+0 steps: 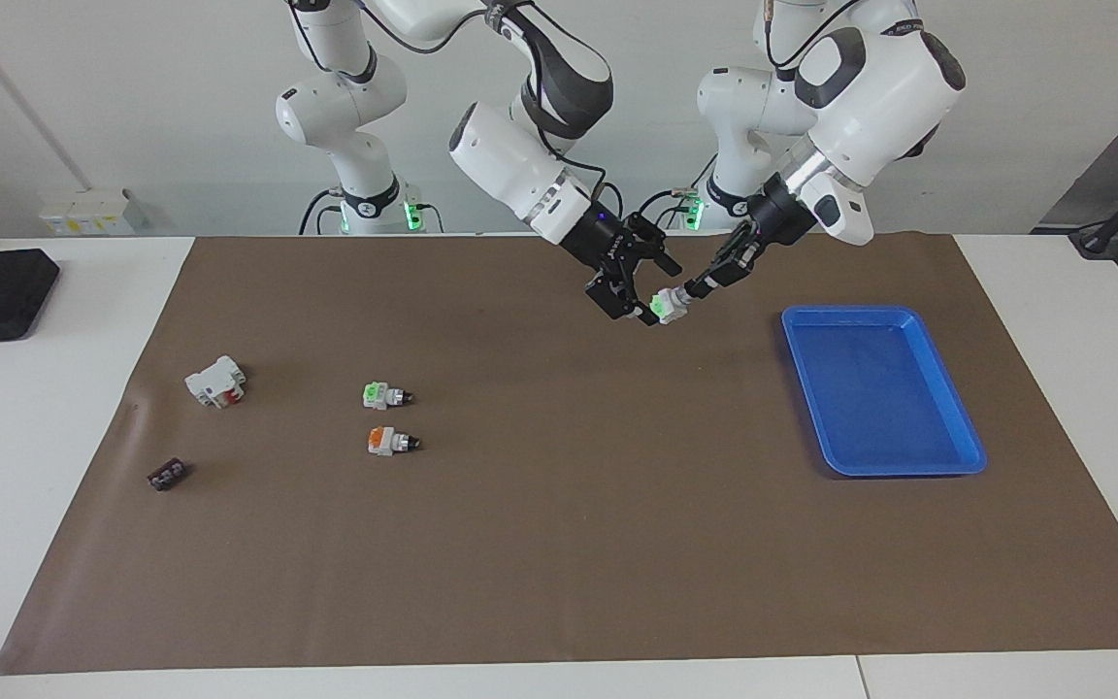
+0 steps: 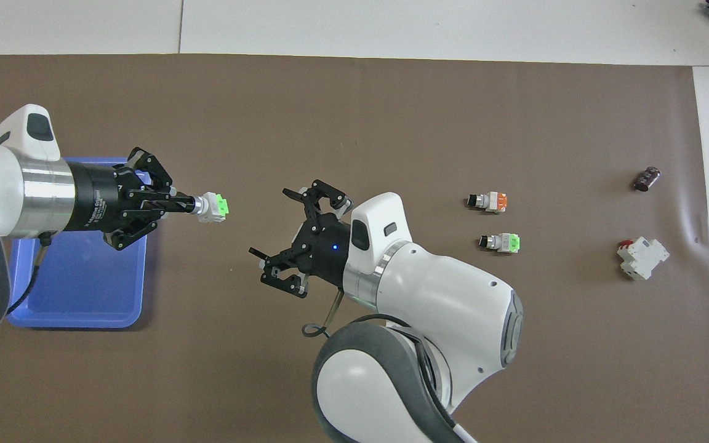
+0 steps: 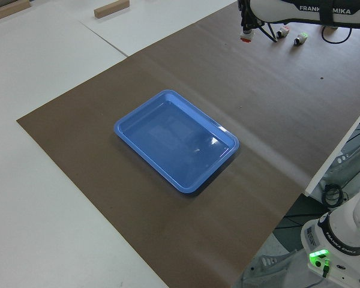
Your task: Turn and place switch with both arms
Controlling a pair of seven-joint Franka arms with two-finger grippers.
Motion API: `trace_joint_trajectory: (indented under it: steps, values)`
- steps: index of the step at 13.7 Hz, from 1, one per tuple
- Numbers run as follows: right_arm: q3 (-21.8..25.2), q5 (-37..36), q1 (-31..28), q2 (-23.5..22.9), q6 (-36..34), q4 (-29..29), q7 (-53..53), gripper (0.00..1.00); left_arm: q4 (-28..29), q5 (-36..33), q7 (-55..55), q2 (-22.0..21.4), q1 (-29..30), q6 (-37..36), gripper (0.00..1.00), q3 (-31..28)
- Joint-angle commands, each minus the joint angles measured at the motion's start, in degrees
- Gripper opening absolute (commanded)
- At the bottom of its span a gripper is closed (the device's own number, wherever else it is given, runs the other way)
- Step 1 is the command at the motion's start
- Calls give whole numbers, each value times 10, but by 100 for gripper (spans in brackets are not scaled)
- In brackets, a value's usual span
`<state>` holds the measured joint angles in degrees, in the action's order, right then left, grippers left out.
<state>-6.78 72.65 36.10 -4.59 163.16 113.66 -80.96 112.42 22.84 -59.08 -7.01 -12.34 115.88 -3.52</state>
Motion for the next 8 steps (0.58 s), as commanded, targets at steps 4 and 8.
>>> trace_joint_trajectory:
  steps: [4,8]
  values:
    - [0,-111,-123,49,-63,68,3,100,46,-86,224,-20,141,7,0,4]
    - [0,-270,-226,37,-82,64,4,100,86,-140,383,-5,194,44,0,4]
